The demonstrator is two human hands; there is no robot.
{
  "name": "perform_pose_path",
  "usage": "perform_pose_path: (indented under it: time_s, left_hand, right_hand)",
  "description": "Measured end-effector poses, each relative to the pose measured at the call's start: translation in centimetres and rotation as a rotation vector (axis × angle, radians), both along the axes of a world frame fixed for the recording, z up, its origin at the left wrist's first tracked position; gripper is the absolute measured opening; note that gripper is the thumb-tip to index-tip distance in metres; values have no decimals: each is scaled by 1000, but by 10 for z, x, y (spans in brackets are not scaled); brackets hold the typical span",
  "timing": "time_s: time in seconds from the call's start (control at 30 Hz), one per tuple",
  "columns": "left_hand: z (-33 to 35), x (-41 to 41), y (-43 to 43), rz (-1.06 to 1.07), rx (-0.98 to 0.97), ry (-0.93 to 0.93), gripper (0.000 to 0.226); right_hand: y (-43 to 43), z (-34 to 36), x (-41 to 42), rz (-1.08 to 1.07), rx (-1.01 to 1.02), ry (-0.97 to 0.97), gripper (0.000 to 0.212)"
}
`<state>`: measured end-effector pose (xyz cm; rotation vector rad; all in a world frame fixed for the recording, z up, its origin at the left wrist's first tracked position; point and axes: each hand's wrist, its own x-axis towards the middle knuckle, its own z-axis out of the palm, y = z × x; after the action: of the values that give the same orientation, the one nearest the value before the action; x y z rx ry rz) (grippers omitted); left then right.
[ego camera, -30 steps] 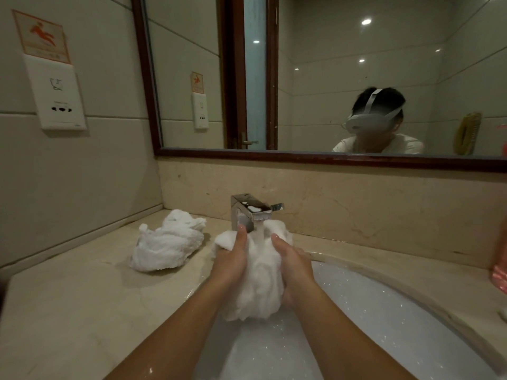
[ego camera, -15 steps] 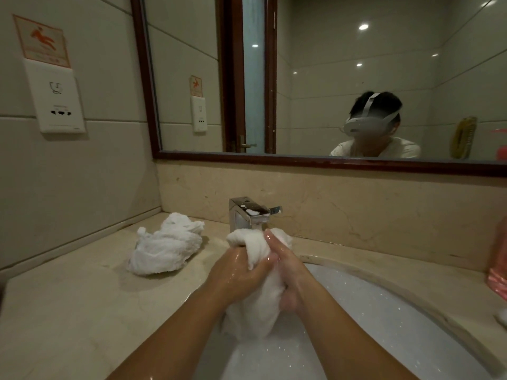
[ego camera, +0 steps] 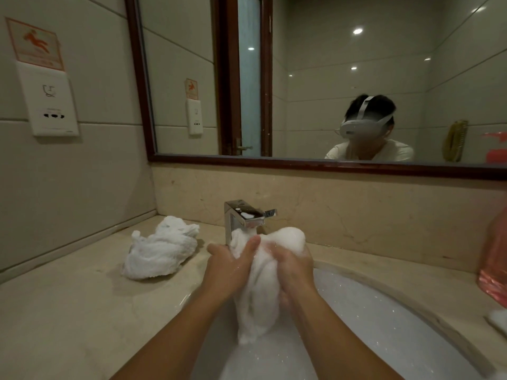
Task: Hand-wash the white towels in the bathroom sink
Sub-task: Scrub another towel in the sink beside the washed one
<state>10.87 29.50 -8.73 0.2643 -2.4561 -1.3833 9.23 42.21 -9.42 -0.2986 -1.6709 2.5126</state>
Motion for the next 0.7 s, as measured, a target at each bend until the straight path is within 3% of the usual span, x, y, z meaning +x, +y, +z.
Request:
perform_pose_path:
  time_s: [0.07,0.13,0.2,0.3,0.37,0.5,0.6,0.7]
  left_hand:
    - [-5,-3,0,-59,146,-38,100]
    - [-5,0,3,-150,316,-26,71]
    - [-5,1,4,-199,449,-21,50]
    - [-7,3,0,-171,545,59,31]
    - [-8,0,-3,-151,560,101,30]
    - [-6,-4,-2,-242,764,100,46]
    - [-6,-5,-1,-275,895,93,62]
    - [-7,-5,2,-246,892,52,65]
  right_hand:
    - [-2,2,2,21,21,-6,82]
    - [-6,3,6,21,70,4,90]
    - [-7,1,7,32,97,-4,82]
    - [-6,0,5,59,85,-42,43]
    - [-5,-1,-1,44,61,-48,47]
    - [-8,-3,-1,5,4,-90,85]
    - [-9,-3,4,0,-20,-74,95]
    - [-9,-15,-6,5,36,-121,101]
